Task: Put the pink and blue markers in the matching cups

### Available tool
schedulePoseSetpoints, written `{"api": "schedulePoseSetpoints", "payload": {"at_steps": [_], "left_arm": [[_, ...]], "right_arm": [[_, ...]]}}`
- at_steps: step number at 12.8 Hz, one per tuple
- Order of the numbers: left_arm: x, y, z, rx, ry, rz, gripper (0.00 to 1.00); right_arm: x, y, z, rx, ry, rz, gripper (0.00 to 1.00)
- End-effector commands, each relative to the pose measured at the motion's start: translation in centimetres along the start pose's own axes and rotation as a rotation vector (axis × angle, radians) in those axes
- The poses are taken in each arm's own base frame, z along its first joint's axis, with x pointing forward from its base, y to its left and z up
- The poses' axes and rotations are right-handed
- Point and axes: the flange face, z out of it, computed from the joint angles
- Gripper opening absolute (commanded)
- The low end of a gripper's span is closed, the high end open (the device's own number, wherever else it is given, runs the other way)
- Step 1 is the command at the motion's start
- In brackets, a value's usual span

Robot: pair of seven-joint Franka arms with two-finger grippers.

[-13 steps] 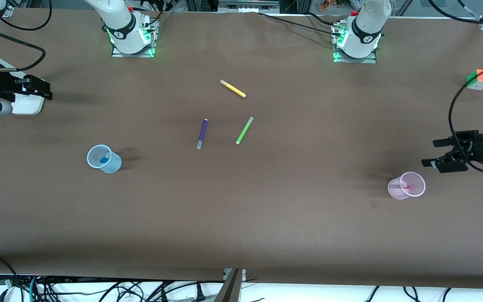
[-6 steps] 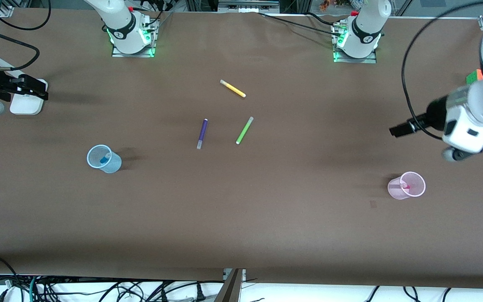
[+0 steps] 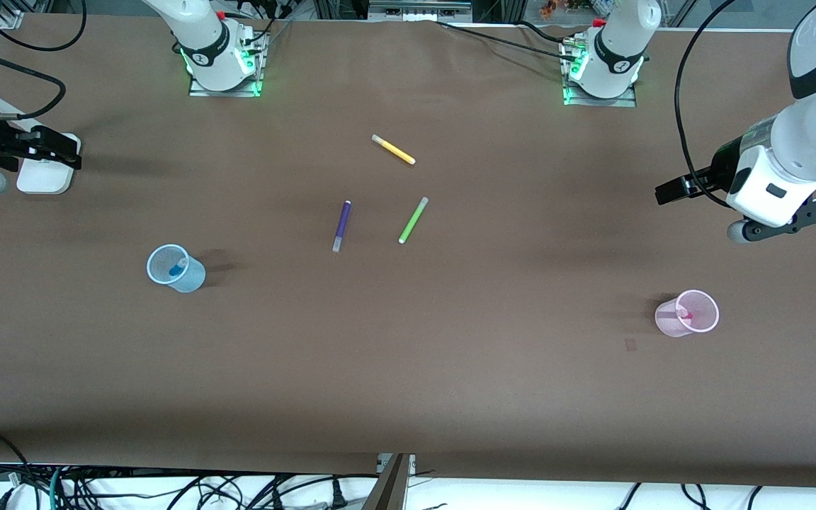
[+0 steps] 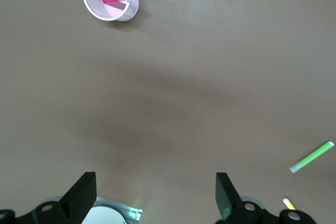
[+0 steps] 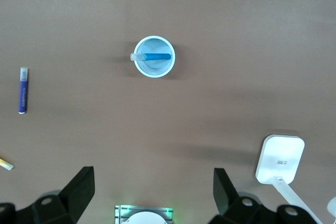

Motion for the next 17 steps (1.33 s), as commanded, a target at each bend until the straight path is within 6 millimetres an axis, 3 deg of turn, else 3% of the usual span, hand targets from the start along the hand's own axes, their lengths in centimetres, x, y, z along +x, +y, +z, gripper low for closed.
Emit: {"api": "schedulePoseSetpoints", "payload": {"at_steps": [1, 3, 5, 9, 17], "left_arm": [[-3.8, -0.9, 1.1, 0.009, 0.101, 0.063, 1.0], [-3.3, -0.8, -0.5, -0.01, 0.161, 0.144, 1.0], [-2.1, -0.7, -3.4, -0.02, 0.207, 0.231, 1.0], [-1.9, 0.1, -5.7, -0.02, 0.236, 0.265, 1.0], [-2.0, 0.3, -5.5, -0.013, 0.21, 0.272, 1.0]], "right_arm": [[0.2, 0.2, -0.3, 0.021, -0.001, 0.014, 1.0], [0.4, 0.2, -0.5, 0.02, 0.002, 0.014, 1.0], [0.4, 0.2, -0.6, 0.02, 0.004, 0.012, 1.0], [0.3, 0.2, -0.6, 0.021, -0.001, 0.014, 1.0], [0.3, 0.4, -0.6, 0.023, 0.0, 0.015, 1.0]]}}
